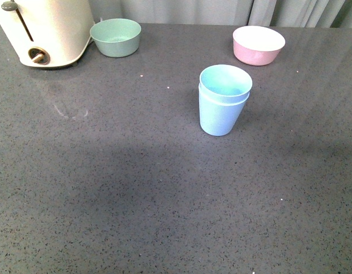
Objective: Stack blue cups with both arms
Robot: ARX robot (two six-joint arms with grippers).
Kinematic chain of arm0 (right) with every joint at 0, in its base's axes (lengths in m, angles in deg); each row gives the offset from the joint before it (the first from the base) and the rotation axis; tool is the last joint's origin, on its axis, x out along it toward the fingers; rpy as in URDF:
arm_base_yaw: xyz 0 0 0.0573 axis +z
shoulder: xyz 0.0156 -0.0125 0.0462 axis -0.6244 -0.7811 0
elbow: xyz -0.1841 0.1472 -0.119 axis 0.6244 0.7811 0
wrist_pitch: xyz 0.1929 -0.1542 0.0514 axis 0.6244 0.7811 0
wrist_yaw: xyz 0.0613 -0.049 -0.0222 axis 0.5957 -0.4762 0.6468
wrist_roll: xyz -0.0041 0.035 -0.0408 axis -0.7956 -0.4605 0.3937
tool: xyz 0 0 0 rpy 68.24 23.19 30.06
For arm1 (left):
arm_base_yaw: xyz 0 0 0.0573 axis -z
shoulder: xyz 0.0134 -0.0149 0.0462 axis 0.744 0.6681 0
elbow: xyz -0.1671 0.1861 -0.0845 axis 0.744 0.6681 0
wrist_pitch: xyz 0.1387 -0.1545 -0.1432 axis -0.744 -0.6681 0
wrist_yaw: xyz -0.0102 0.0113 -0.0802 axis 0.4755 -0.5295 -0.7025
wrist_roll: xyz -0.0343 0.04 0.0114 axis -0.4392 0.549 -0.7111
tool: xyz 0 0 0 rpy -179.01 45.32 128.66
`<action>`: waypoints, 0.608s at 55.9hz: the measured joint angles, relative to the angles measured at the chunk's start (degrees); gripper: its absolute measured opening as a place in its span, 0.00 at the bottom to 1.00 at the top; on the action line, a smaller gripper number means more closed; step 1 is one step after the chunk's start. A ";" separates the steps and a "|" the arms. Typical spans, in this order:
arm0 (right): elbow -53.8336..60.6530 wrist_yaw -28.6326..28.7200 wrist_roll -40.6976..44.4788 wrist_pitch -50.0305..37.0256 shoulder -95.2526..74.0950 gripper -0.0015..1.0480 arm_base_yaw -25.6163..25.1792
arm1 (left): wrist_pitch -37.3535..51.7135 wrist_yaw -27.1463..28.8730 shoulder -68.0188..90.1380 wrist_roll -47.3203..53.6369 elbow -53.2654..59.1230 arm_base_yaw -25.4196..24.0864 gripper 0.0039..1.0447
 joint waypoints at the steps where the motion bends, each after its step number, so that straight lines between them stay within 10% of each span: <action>1: 0.42 0.13 0.00 0.20 0.57 0.02 -0.15 | 0.00 0.00 0.00 0.00 0.00 0.00 0.92; 34: 8.13 4.70 -0.04 10.10 19.58 0.02 -4.74 | 0.00 -0.02 0.00 0.04 -0.02 0.00 0.92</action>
